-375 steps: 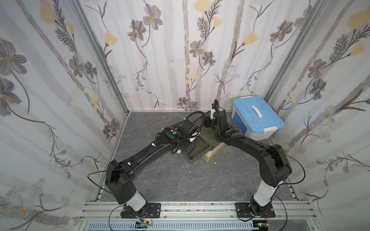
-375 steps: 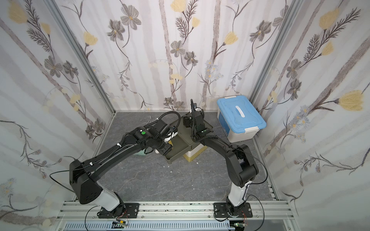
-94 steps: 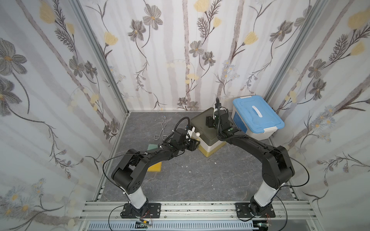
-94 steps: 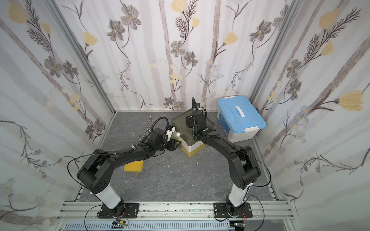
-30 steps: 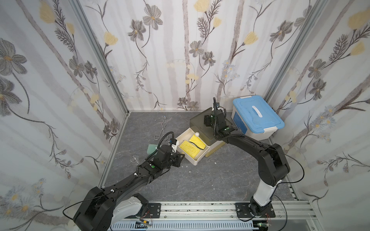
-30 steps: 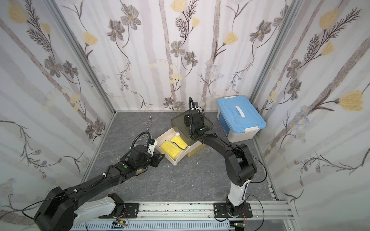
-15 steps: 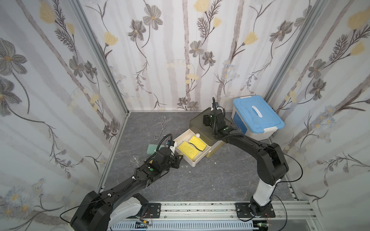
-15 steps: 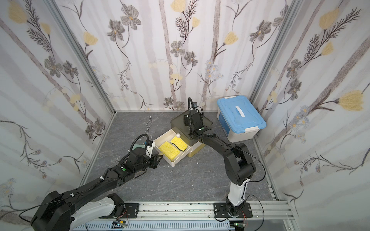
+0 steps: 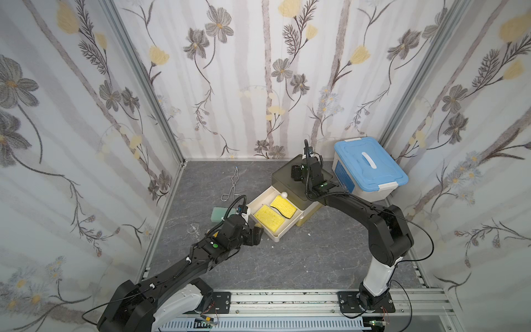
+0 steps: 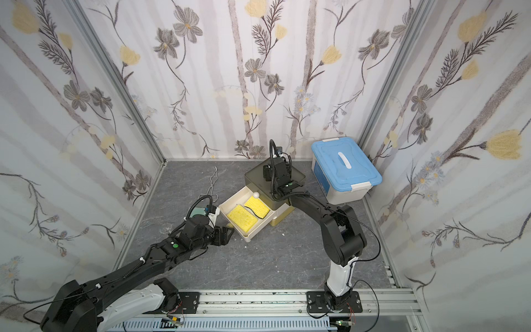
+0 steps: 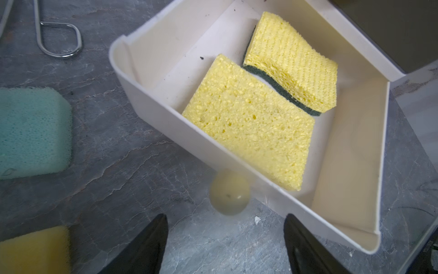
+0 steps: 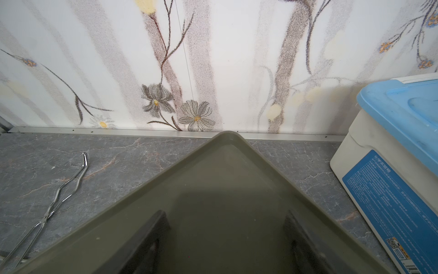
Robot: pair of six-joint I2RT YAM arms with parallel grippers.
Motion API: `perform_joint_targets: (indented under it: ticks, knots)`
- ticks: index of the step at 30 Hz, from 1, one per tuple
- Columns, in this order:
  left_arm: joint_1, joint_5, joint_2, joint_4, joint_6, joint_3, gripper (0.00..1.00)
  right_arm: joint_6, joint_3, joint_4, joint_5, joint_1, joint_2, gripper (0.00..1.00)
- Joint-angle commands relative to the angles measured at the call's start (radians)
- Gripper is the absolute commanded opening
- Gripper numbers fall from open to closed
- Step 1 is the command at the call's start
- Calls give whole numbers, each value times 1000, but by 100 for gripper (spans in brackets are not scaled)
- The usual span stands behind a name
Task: Take the sponge out of the drawer
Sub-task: Open the drawer in the storage box, then pick up the sponge from the drawer.
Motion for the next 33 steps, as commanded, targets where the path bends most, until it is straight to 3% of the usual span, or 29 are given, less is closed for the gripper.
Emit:
perform_joint_targets:
  ticks: [1, 5, 8, 16, 19, 28, 33]
  knots:
    - [-8, -37, -76, -91, -6, 27, 80, 57, -21, -325, -119, -3, 43, 79]
    - [-10, -30, -179, -117, -8, 67, 84, 57, -21, -320, -124, -4, 46, 79]
    - [-9, -16, -146, -143, 15, 148, 84, 57, -21, -315, -129, -3, 48, 79]
    - [-7, -57, 279, -393, 183, 544, 80, 52, -24, -303, -137, -4, 54, 79]
    - [7, -61, 411, -449, 205, 636, 74, 48, -29, -298, -140, -4, 56, 79]
    - [67, 49, 538, -400, 218, 664, 69, 41, -40, -281, -144, -12, 60, 79]
    - [91, 86, 621, -366, 228, 695, 59, 40, -47, -279, -146, -14, 61, 79]
